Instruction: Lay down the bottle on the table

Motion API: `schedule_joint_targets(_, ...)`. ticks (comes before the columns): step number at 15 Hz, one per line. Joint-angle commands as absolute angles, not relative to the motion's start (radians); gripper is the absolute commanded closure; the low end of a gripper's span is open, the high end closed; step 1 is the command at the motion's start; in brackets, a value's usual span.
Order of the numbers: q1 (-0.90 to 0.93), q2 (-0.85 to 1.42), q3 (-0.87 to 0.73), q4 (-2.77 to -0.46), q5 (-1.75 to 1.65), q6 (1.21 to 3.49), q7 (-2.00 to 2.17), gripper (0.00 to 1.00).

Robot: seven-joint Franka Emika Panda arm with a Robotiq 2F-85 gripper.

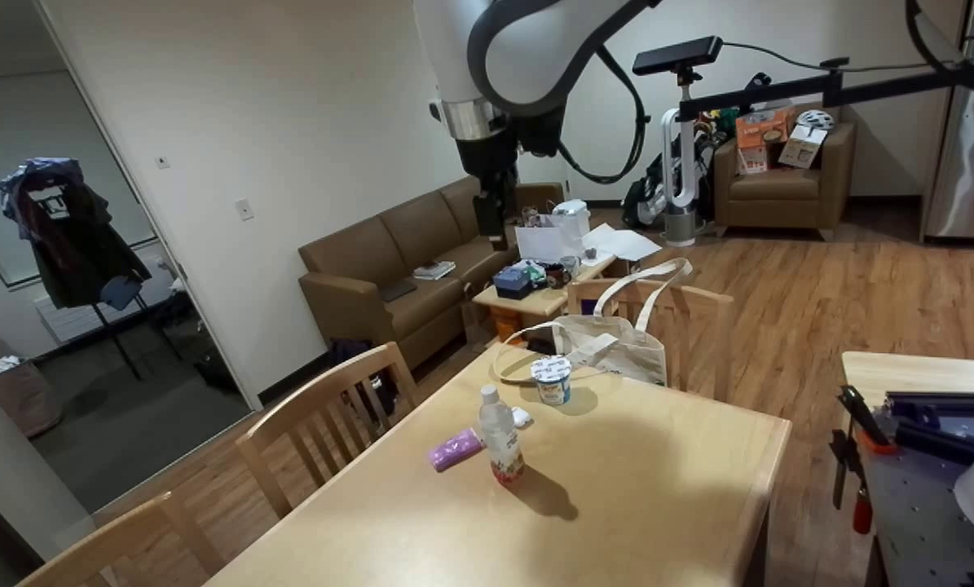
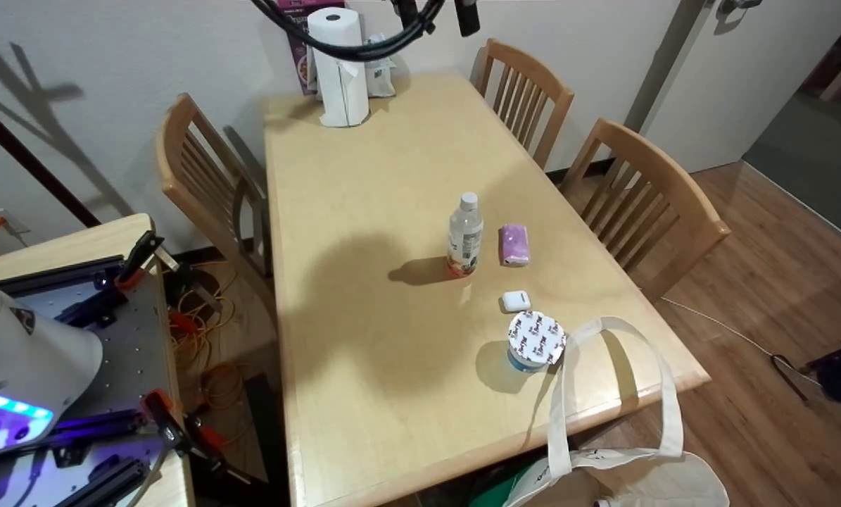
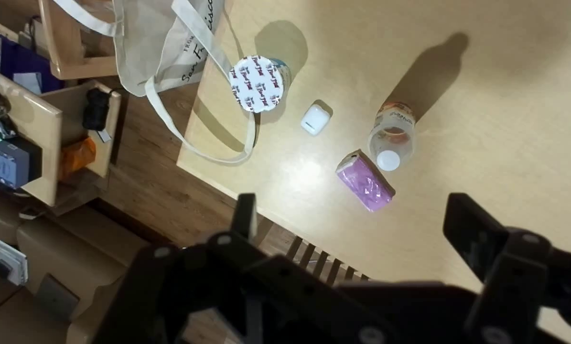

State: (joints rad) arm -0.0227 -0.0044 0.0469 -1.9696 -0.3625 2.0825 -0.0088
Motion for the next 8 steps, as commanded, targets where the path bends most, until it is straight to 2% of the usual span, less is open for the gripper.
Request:
schedule_joint_targets(1, -0.005, -0.004, 0.039, -1.972, -0.393, 2.103, -0.003, 0.0)
schedule_joint_targets(8, 0.061, 0.29, 0.061, -1.652, -0.342, 1.847, -0.151, 0.0)
